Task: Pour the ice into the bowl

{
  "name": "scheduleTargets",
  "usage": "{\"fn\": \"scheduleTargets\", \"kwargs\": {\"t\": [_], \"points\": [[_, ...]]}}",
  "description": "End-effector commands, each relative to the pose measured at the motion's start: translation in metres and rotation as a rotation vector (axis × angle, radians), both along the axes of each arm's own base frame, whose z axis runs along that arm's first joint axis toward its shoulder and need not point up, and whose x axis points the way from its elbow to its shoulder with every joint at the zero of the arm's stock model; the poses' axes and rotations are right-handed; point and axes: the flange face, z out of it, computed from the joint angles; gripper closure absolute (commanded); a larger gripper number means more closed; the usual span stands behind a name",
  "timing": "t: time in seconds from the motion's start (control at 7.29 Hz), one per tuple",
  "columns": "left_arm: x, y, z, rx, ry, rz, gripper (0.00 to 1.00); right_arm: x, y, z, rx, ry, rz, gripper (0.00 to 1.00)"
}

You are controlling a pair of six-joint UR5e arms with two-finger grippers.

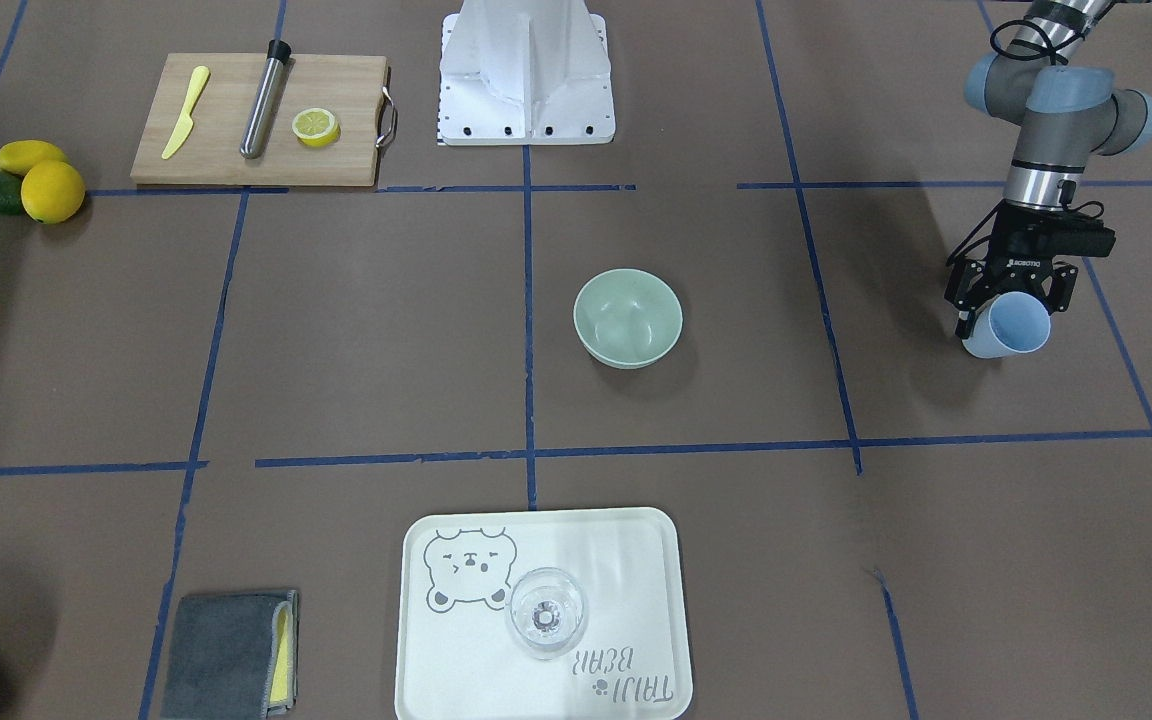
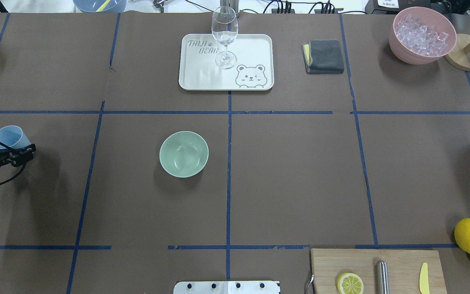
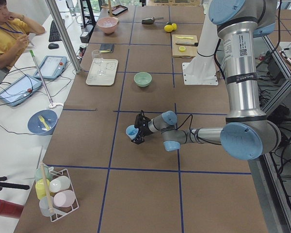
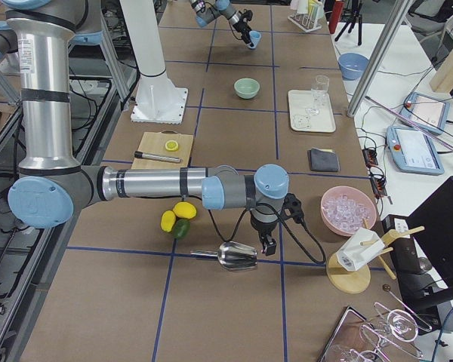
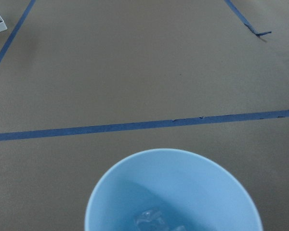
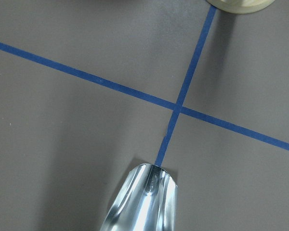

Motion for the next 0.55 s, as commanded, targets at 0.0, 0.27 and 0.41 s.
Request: {"fn": "scheduleTargets", "kwargs": {"t": [0.0, 0.27, 0.41], "points": [[-0.002, -0.001, -0.003, 0.015, 0.015, -0.013, 0.59, 0.001, 0.0, 0.0, -0.001, 0.0, 0.002, 0.0], [-0.015, 0.006, -0.01, 0.054, 0.062, -0.014, 1.0, 0.002, 0.0, -0.001, 0.002, 0.0, 0.005, 0.0], [-0.016, 0.004, -0.027, 0.075, 0.088, -0.018, 1.0, 0.003, 0.0, -0.001, 0.002, 0.0, 0.006, 0.0]]}}
